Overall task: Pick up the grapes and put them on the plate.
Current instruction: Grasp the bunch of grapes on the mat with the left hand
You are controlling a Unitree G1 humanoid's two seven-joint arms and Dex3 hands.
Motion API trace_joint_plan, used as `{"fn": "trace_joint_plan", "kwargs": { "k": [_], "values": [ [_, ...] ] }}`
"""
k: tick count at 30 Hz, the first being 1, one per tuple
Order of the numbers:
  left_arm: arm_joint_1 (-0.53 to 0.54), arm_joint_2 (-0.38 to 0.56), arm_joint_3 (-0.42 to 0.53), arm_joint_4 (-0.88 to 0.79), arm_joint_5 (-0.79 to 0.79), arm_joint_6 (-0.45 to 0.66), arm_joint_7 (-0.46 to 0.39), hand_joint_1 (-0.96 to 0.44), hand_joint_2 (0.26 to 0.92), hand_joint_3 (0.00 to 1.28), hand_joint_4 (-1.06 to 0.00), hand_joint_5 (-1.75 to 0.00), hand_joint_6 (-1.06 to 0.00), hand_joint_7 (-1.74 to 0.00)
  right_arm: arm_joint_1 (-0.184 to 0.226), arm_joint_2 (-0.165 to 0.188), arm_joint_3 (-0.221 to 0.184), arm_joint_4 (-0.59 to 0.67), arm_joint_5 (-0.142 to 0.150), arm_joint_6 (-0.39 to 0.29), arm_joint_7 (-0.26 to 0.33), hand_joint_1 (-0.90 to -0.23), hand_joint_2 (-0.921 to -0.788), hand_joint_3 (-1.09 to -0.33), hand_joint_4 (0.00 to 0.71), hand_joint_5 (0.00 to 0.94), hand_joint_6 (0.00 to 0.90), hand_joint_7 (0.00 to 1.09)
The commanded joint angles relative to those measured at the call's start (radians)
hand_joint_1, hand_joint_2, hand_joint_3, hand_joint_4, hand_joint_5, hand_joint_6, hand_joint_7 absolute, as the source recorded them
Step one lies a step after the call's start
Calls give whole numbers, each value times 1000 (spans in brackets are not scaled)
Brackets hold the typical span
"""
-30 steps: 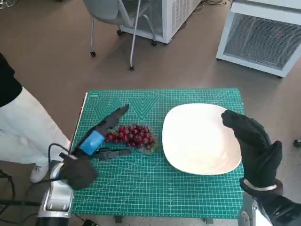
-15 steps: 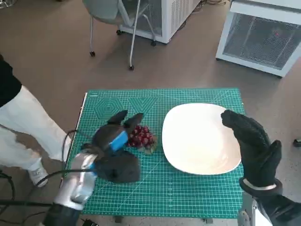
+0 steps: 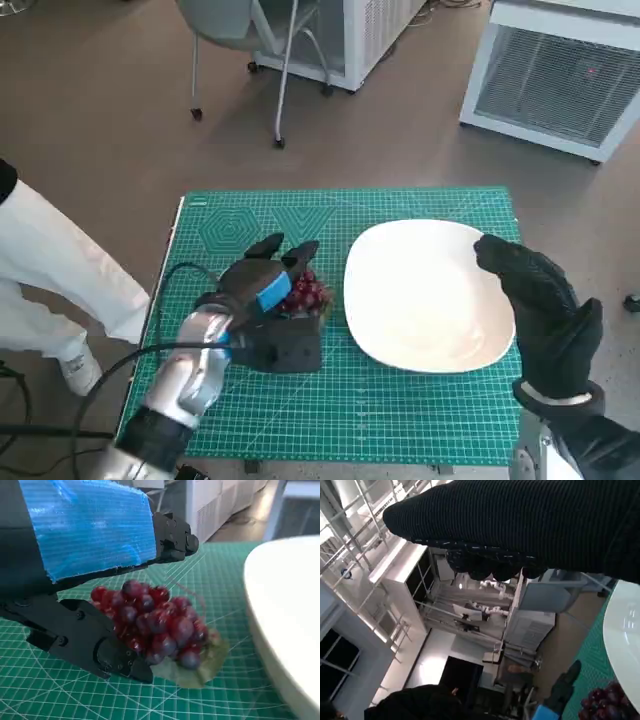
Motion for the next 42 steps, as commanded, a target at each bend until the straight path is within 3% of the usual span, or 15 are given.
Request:
{"fn": "trace_joint_plan", "kwargs": {
  "k": [1,16,42],
  "values": [
    [-79,-30,-39,84,14,21,26,-194,715,3,-87,-7,-237,-12,12,-4,-1,16,-6,12,4,-501,-921,-561,460,3,84,715],
    [-217,-82,-105,375,-21,48,41,-160,748,11,-176,-17,-331,-26,23,-9,-6,5,9,13,17,-504,-921,-562,457,1,82,717],
    [-234,-85,-117,430,-59,51,54,-168,763,4,-218,-2,-372,-8,24,-9,-7,-2,17,26,29,-501,-921,-564,444,1,67,721]
  ]
}}
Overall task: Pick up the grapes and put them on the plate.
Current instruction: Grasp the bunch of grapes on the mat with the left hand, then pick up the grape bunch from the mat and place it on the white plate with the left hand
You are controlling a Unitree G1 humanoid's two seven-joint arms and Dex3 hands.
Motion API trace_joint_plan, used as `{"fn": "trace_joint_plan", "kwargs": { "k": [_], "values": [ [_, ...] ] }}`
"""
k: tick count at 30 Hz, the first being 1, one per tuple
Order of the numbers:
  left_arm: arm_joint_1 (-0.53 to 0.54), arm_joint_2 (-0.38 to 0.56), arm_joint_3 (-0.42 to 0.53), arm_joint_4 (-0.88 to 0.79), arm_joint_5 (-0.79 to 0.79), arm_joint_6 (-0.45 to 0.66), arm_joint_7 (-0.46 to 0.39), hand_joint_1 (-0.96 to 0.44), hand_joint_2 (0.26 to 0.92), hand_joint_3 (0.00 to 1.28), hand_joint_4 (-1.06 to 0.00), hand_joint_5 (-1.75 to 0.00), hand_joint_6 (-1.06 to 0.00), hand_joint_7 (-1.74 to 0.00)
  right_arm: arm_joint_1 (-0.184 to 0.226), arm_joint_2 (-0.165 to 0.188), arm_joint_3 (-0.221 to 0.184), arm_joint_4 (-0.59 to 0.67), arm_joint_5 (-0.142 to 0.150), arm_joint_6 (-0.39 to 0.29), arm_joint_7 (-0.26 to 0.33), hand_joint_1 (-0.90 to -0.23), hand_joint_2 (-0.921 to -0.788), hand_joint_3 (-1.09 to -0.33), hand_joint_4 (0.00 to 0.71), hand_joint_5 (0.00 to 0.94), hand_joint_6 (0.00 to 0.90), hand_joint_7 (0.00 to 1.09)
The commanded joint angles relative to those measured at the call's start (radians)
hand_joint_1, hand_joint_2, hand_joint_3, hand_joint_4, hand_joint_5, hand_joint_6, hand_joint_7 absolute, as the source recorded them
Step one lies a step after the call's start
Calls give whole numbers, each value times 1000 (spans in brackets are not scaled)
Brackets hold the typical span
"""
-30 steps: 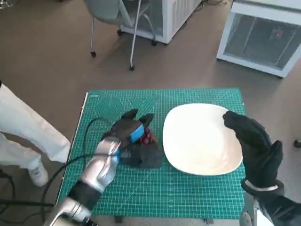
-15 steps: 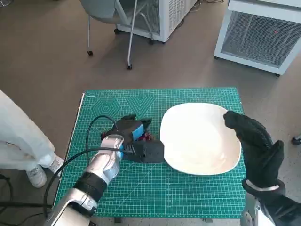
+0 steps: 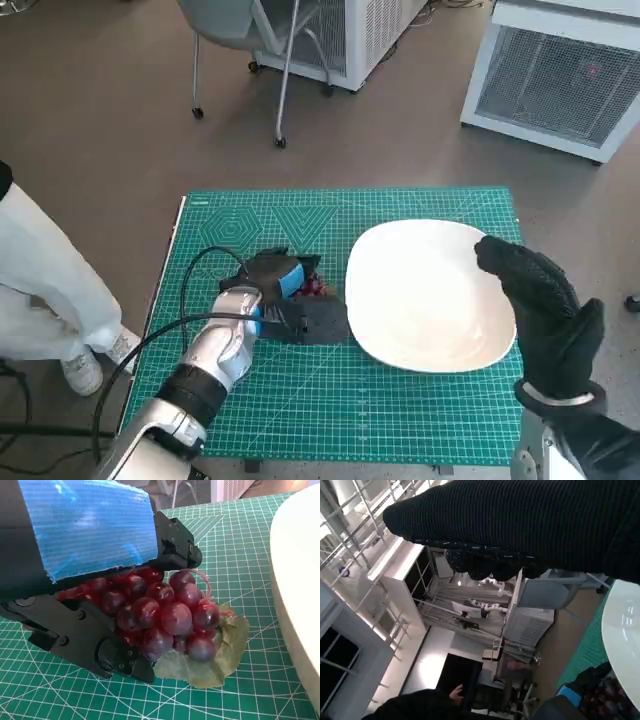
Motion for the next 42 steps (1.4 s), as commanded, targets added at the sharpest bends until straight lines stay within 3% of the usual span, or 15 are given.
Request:
{"fn": "trace_joint_plan", "kwargs": {
  "k": [1,5,7,9,10,13,15,20,42],
  "values": [
    [-23,0,-11,17,-6,4,10,-166,763,4,-219,-2,-371,-7,21,-7,-1,6,4,17,10,-500,-921,-564,444,1,67,721],
    [-22,5,-19,18,3,1,32,-99,787,15,-292,-28,-403,-16,21,-8,-2,7,5,17,11,-498,-921,-564,444,1,67,722],
    [-19,9,-33,13,22,4,57,26,830,63,-390,-331,-488,-48,19,-9,-4,8,5,17,11,-498,-921,-564,445,1,68,722],
    [-16,13,-49,6,42,7,83,181,875,136,-462,-831,-602,-95,17,-11,-5,11,5,17,11,-498,-921,-563,445,1,68,721],
    [-14,15,-55,2,49,8,93,230,888,159,-478,-992,-643,-112,16,-11,-5,12,5,16,11,-498,-921,-563,445,1,68,721],
    [-8,23,-71,-10,66,5,121,171,910,188,-509,-1239,-622,-609,13,-14,-7,17,6,15,11,-499,-921,-563,445,1,68,721],
    [-4,28,-78,-17,73,-3,135,81,916,191,-531,-1295,-550,-963,10,-15,-9,21,6,14,11,-499,-921,-563,445,1,69,720],
    [-3,41,-79,-31,63,-23,140,14,920,179,-551,-1266,-518,-1266,6,-14,-8,26,3,10,9,-499,-921,-562,445,1,69,720],
    [-17,55,-65,6,15,-69,98,1,921,171,-529,-1461,-576,-1091,-4,-12,-8,38,-5,-10,4,-501,-921,-559,447,2,75,712]
  ]
}}
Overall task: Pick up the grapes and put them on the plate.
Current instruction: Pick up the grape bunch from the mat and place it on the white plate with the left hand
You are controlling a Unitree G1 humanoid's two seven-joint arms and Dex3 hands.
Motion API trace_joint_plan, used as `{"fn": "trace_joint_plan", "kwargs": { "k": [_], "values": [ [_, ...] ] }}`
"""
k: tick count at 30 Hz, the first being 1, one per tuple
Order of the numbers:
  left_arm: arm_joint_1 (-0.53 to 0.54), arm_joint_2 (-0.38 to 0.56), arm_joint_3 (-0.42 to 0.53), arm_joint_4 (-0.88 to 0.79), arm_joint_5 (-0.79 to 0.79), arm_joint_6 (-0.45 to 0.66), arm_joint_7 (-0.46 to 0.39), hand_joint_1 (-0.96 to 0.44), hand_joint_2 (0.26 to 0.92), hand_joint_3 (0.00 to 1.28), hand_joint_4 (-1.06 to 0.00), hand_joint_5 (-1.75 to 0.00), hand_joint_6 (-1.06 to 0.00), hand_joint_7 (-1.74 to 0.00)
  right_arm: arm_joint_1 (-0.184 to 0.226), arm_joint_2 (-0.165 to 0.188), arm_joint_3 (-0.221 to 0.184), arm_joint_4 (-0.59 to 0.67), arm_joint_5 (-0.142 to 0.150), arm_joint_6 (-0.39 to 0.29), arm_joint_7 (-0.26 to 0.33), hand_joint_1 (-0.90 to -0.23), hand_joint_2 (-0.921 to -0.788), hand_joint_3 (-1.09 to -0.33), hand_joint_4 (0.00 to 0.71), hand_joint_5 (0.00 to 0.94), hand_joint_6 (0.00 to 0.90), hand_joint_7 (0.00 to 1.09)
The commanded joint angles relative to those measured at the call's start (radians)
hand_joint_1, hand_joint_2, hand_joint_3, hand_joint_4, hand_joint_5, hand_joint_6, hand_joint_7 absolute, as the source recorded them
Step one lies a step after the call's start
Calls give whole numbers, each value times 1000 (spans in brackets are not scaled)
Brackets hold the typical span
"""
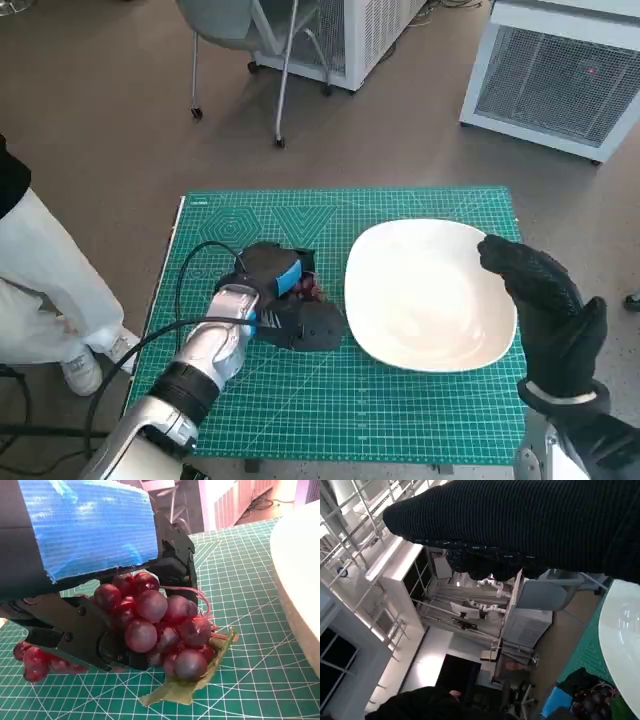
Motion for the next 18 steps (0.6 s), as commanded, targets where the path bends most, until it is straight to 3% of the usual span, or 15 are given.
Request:
{"fn": "trace_joint_plan", "kwargs": {
  "k": [1,18],
  "values": [
    [-12,10,1,17,-9,-10,-15,1,921,173,-528,-1466,-575,-1088,3,1,-3,17,-10,-1,-1,-501,-921,-560,447,2,75,712],
    [-17,14,4,12,-14,-6,-15,1,921,174,-517,-1486,-586,-1068,2,5,0,21,-12,-7,-3,-503,-921,-558,447,2,77,709]
  ]
}}
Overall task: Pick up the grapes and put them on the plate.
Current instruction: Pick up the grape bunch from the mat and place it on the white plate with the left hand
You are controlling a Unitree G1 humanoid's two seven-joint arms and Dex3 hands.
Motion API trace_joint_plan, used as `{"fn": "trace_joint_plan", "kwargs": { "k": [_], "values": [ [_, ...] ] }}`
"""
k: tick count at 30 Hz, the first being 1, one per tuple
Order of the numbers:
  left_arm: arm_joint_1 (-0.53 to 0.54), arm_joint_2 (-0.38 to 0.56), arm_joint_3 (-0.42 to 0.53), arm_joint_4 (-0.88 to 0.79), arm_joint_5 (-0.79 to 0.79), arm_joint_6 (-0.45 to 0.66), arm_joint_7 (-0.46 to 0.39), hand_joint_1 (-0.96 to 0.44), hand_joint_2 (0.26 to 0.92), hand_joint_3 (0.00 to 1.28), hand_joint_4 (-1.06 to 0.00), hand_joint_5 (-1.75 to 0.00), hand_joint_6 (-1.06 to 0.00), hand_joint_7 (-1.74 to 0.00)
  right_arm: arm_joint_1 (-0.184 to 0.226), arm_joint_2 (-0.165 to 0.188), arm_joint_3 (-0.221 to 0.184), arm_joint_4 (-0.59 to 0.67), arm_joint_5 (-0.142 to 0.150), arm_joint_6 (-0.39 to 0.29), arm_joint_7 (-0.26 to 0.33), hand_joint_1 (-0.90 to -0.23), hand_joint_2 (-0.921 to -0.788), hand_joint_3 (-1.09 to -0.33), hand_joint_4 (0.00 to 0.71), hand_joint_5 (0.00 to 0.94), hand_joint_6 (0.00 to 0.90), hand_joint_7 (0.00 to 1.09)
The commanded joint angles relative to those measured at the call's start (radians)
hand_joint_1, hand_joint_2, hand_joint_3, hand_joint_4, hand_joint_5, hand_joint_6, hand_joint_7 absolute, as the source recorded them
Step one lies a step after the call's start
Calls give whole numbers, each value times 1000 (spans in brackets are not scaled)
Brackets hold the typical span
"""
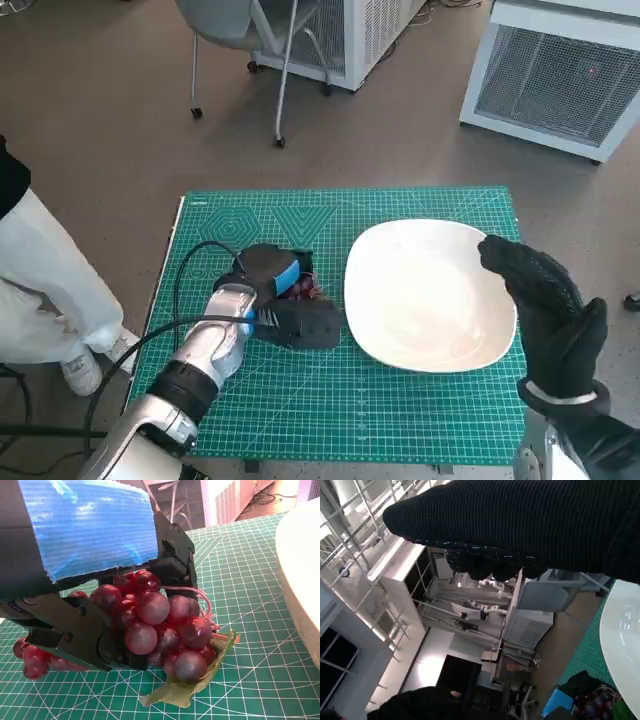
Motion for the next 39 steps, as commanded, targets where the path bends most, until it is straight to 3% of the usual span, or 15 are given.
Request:
{"fn": "trace_joint_plan", "kwargs": {
  "k": [1,11,15,28,39],
  "values": [
    [-9,14,4,-10,-6,0,-10,1,921,170,-520,-1479,-590,-1069,5,4,0,16,-12,3,-3,-503,-921,-558,448,2,77,709],
    [3,39,12,-94,-4,11,-41,1,921,148,-552,-1405,-595,-1107,2,5,0,22,-8,1,0,-503,-921,-560,448,2,78,706],
    [24,61,24,-188,-7,27,-74,1,920,142,-559,-1390,-601,-1111,0,5,0,25,-6,1,1,-503,-921,-560,448,2,78,706],
    [137,161,117,-640,-16,31,-162,2,920,46,-742,-1143,-627,-1131,-9,6,-1,42,-4,-3,4,-503,-921,-563,447,2,76,707],
    [144,181,171,-783,-2,32,-180,2,919,41,-747,-1155,-641,-1096,-16,6,0,47,-3,-3,4,-506,-921,-560,448,2,77,707]
  ]
}}
